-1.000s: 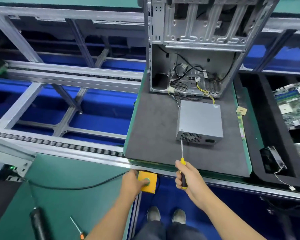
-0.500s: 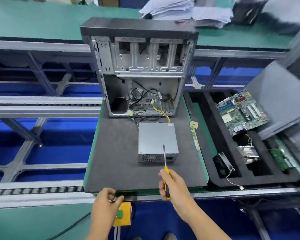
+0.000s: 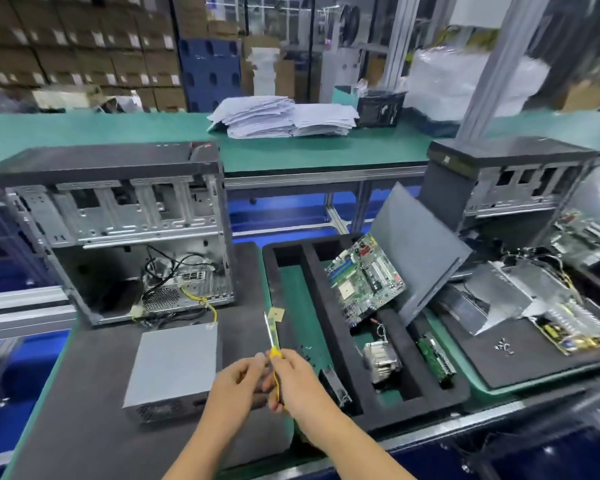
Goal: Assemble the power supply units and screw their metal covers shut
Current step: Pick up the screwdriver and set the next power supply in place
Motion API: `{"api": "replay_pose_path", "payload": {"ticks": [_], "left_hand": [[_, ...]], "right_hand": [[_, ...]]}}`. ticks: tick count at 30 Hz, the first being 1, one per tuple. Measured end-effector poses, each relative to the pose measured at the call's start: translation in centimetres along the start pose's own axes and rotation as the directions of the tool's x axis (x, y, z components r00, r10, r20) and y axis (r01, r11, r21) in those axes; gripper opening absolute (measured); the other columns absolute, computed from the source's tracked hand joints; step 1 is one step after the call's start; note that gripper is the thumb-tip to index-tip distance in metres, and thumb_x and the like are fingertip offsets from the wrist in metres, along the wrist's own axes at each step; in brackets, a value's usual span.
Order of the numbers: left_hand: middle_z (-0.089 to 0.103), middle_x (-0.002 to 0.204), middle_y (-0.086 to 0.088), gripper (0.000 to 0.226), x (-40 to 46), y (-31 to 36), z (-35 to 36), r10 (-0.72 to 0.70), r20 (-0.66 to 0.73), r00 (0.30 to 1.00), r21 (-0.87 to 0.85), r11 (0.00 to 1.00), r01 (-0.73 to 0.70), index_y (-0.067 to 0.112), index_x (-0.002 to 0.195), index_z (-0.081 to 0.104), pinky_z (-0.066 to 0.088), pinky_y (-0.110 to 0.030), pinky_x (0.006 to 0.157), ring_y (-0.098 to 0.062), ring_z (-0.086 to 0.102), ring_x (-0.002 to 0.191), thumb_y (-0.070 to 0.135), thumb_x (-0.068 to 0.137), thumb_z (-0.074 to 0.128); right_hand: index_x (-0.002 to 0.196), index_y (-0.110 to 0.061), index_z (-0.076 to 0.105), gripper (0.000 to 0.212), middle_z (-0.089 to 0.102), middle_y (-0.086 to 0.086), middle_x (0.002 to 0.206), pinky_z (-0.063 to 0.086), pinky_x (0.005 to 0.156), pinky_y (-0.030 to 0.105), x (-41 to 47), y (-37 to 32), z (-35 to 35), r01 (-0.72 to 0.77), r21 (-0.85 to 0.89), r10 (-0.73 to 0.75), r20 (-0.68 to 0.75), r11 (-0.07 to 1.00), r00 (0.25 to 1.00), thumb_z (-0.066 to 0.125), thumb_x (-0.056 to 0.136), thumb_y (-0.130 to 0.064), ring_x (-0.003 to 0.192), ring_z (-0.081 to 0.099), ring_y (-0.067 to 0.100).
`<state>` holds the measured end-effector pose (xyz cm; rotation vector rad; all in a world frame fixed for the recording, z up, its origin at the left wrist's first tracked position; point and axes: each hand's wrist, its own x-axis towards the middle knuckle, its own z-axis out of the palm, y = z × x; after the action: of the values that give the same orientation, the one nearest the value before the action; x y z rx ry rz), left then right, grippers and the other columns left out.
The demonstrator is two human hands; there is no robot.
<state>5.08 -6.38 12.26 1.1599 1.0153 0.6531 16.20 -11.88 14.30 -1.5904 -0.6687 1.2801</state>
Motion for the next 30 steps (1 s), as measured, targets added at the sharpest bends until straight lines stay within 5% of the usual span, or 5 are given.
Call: {"api": "replay_pose_path", "payload": {"ticks": [6, 10, 14, 19, 30], "left_hand": [[0.066, 0.082, -0.03, 0.022, 1.3, 1.0, 0.4, 0.065, 0.012, 0.998, 0.075, 0.995, -0.065, 0.008, 0.086, 0.076, 0.061, -0.052, 0.067, -0.031, 0.063, 0.062, 0.023, 0.096, 0.064], [0.061, 0.072, -0.027, 0.026, 2.4, 1.2, -0.4, 0.041, 0.034, 0.999, 0.043, 0.998, -0.043, 0.008, 0.082, 0.075, 0.058, -0.04, 0.061, -0.031, 0.061, 0.058, 0.028, 0.095, 0.064], [0.071, 0.081, -0.022, 0.025, 2.8, 0.4, -1.0, 0.014, 0.024, 1.0, 0.12, 0.993, -0.017, 0.012, 0.09, 0.076, 0.058, -0.05, 0.075, -0.035, 0.067, 0.069, 0.032, 0.096, 0.064], [0.075, 0.084, -0.011, 0.028, 2.4, -0.5, -1.0, -0.029, 0.018, 0.999, 0.169, 0.985, 0.025, 0.01, 0.093, 0.075, 0.055, -0.031, 0.062, -0.024, 0.071, 0.073, 0.034, 0.096, 0.062], [0.076, 0.087, -0.01, 0.026, 1.6, -1.4, 0.7, -0.094, 0.084, 0.992, 0.261, 0.963, 0.069, 0.01, 0.095, 0.073, 0.049, -0.032, 0.065, -0.019, 0.072, 0.075, 0.031, 0.099, 0.059]], "right_hand": [[0.109, -0.027, 0.058, 0.021, 0.057, 0.003, 0.075, 0.039, 0.045, 0.024, 0.8, -1.0, -0.4, 0.013, -0.037, -0.013, -0.008, 0.999, 1.0, 0.037, 0.105, -0.031, 0.049, 0.052, 0.013], [0.115, -0.023, 0.057, 0.024, 0.058, 0.004, 0.077, 0.04, 0.046, 0.024, 1.3, -1.3, 0.0, 0.039, -0.067, -0.039, 0.007, 0.997, 0.999, 0.036, 0.106, -0.028, 0.048, 0.052, 0.012], [0.113, -0.024, 0.058, 0.023, 0.063, 0.004, 0.079, 0.041, 0.048, 0.024, 1.0, -1.0, -0.1, 0.048, -0.095, -0.046, 0.021, 0.994, 0.999, 0.036, 0.106, -0.027, 0.051, 0.053, 0.012], [0.115, -0.025, 0.057, 0.022, 0.064, 0.0, 0.079, 0.041, 0.049, 0.022, 0.3, -0.2, -0.5, 0.006, -0.081, -0.002, 0.053, 0.997, 0.999, 0.036, 0.107, -0.027, 0.052, 0.053, 0.01], [0.118, -0.029, 0.057, 0.023, 0.065, -0.004, 0.074, 0.041, 0.048, 0.024, 0.1, 1.8, -2.5, -0.061, -0.098, 0.061, 0.004, 0.993, 0.998, 0.038, 0.105, -0.028, 0.051, 0.053, 0.01]]}}
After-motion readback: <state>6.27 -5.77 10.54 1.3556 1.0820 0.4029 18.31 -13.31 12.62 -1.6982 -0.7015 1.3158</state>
